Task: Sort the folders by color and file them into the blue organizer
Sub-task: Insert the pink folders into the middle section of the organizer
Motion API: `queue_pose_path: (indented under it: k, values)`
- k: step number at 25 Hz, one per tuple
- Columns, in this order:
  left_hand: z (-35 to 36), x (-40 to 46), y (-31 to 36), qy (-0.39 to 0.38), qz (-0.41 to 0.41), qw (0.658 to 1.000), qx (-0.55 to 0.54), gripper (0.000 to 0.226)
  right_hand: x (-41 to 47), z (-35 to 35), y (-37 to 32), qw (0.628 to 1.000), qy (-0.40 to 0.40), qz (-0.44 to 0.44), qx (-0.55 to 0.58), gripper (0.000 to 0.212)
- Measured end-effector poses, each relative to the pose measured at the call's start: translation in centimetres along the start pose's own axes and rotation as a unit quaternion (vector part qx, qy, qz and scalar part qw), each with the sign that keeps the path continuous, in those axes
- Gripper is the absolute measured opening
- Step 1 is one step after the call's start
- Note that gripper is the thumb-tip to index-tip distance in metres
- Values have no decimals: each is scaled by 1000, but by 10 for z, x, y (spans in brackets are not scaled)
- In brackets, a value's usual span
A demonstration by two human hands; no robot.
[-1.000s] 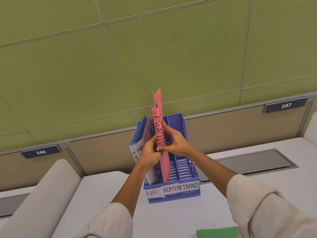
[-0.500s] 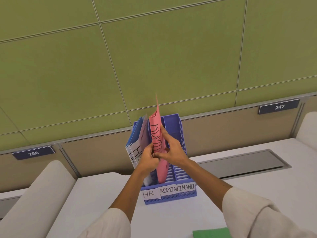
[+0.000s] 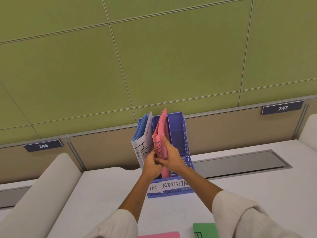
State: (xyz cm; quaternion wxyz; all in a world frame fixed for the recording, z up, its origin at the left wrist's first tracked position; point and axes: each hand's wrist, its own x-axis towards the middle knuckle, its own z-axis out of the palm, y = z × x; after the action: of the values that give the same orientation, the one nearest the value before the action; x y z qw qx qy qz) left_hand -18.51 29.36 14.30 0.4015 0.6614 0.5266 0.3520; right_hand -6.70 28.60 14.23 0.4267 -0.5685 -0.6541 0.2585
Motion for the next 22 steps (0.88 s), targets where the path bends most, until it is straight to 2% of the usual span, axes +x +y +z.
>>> queue_pose_path:
  k: [4,7,11,13,18,22]
  values:
    - [-2,-36,3,-8,27,999,30,62,-29,-10,-14,999,-12,-4,-34,111]
    - [-4,-77,-10,37,-4,998,52,47,-63,-6,-15,999,-8,1,-35,114]
    - [-11,-140,-49,23,-64,994,84,59,-132,26,-10,999,-25,19,-37,88]
    - [-15,-172,-68,19,-98,991,87,60,-171,46,-3,997,-46,45,-44,87]
    - [-37,-264,-125,61,-172,953,241,54,-271,106,12,970,-131,134,-157,84]
    - [-65,-331,-172,39,-265,912,311,57,-345,143,-2,931,-146,211,-258,84]
